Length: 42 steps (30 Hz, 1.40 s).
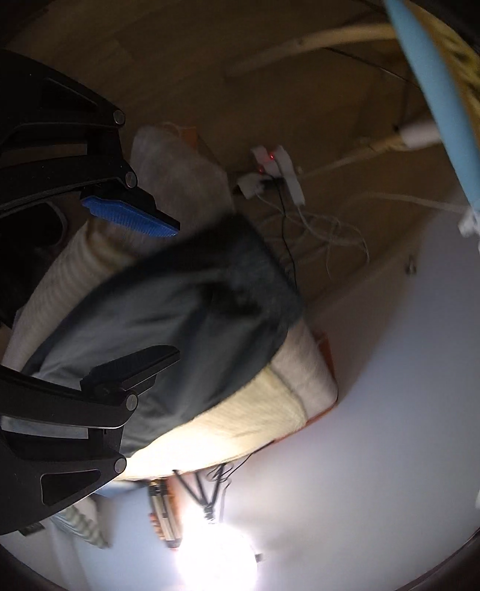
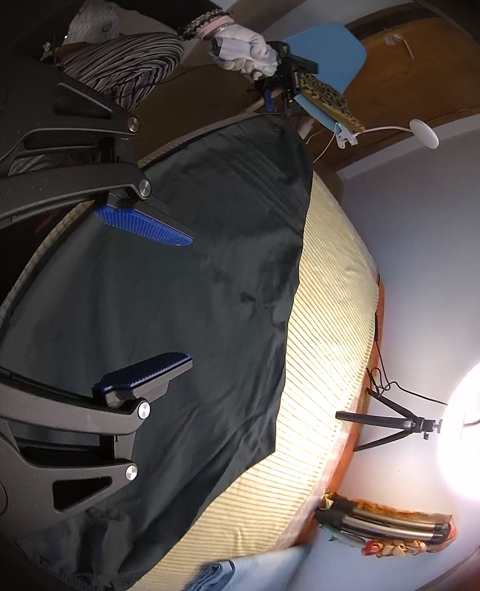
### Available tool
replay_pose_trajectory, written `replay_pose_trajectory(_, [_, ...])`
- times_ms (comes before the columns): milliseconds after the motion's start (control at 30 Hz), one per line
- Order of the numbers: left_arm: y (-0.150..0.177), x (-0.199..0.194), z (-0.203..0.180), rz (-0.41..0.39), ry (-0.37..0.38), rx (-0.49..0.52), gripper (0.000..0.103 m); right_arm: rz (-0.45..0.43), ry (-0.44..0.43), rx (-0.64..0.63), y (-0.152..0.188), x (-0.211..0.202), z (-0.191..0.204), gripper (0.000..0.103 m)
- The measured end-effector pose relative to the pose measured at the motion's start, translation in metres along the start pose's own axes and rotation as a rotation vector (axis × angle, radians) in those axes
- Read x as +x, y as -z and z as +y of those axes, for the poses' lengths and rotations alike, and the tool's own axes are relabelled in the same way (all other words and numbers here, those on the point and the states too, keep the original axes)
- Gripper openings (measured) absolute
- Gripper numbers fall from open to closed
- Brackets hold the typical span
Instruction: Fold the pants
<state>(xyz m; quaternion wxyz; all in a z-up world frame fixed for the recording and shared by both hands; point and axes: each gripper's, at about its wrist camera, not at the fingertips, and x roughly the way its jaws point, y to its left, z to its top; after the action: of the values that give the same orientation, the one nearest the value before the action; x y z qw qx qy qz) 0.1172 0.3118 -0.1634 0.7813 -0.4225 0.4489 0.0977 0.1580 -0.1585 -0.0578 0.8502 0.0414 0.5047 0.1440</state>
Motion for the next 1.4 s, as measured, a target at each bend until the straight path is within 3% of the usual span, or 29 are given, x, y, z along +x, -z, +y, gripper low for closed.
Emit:
replay_pose_trajectory(300, [-0.017,0.014,0.02,-0.003,0.031,-0.041,0.061,0.013,0.0,0.023,-0.011,0.012,-0.002,0.063])
replay_pose_trajectory(700, [-0.031,0.044,0.042,0.022,0.127,-0.141,0.061,0.024,0.028,0.012,-0.016,0.018,-0.005,0.063])
replay_pose_trajectory(833, [-0.027,0.044,0.039,-0.01,0.102,-0.119,0.054,0.026,0.034,0.015,-0.017,0.019,-0.005,0.063])
replay_pose_trajectory(933, [-0.026,0.04,0.039,-0.039,0.083,-0.11,0.036,0.021,0.032,0.012,-0.018,0.018,-0.002,0.063])
replay_pose_trajectory(1000, [-0.026,0.036,0.035,-0.066,0.074,-0.084,0.024,0.02,0.029,0.002,-0.018,0.018,0.001,0.063])
replay_pose_trajectory(1167, [-0.022,0.023,0.011,-0.155,0.032,0.03,0.019,0.024,0.028,-0.019,-0.017,0.018,0.008,0.063])
replay_pose_trajectory(1233, [-0.017,0.016,-0.006,-0.199,-0.004,0.114,0.018,0.023,0.021,-0.019,-0.016,0.017,0.009,0.063])
replay_pose_trajectory(1400, [0.017,-0.005,-0.071,-0.305,-0.046,0.433,0.017,0.031,0.003,-0.019,-0.018,0.022,0.014,0.063])
